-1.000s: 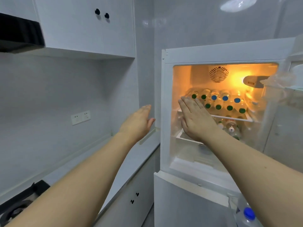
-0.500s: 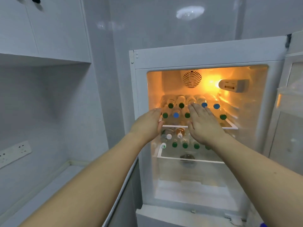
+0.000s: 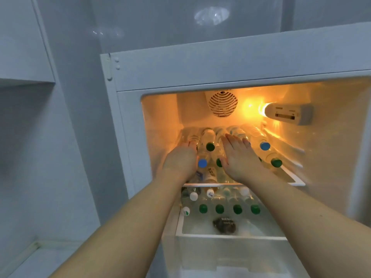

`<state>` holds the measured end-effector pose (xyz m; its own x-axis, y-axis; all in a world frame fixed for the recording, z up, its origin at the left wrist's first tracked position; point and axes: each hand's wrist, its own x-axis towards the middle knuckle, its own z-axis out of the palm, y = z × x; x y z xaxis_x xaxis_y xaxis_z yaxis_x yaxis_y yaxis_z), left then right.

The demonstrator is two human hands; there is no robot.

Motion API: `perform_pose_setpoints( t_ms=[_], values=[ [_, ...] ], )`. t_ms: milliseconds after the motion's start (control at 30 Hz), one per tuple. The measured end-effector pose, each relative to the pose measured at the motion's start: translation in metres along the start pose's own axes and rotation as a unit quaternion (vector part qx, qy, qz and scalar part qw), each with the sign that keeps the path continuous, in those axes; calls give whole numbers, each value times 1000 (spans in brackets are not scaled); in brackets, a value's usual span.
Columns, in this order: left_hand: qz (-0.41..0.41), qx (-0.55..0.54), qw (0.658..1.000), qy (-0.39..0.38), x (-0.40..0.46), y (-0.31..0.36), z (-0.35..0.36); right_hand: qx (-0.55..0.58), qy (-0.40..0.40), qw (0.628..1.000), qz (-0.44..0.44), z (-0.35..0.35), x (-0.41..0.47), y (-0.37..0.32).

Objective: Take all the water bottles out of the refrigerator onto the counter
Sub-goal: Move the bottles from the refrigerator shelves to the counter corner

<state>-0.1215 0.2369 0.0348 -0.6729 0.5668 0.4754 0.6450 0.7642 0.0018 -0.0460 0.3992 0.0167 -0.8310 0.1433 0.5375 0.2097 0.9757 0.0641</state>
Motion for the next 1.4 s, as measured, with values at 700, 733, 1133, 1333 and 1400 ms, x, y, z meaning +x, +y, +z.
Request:
perform_pose_setpoints(
  t_ms=[700, 733, 1133, 1333, 1400],
  values=[
    [-3, 164, 986, -35, 110, -37, 86, -16, -19, 997, -71, 88, 111, 16],
    [-1, 160, 986, -33, 110, -38, 87, -19, -9, 997, -73, 89, 112, 16],
    [-10, 70, 996, 53, 104, -35, 80, 94, 71, 993, -20, 82, 113, 17],
    [-25, 35, 996, 74, 84, -27, 60, 164, 77, 983, 41, 55, 102, 11],
    [-31, 3, 997, 74, 76, -25, 51, 184, 78, 979, 48, 49, 97, 9]
  ],
)
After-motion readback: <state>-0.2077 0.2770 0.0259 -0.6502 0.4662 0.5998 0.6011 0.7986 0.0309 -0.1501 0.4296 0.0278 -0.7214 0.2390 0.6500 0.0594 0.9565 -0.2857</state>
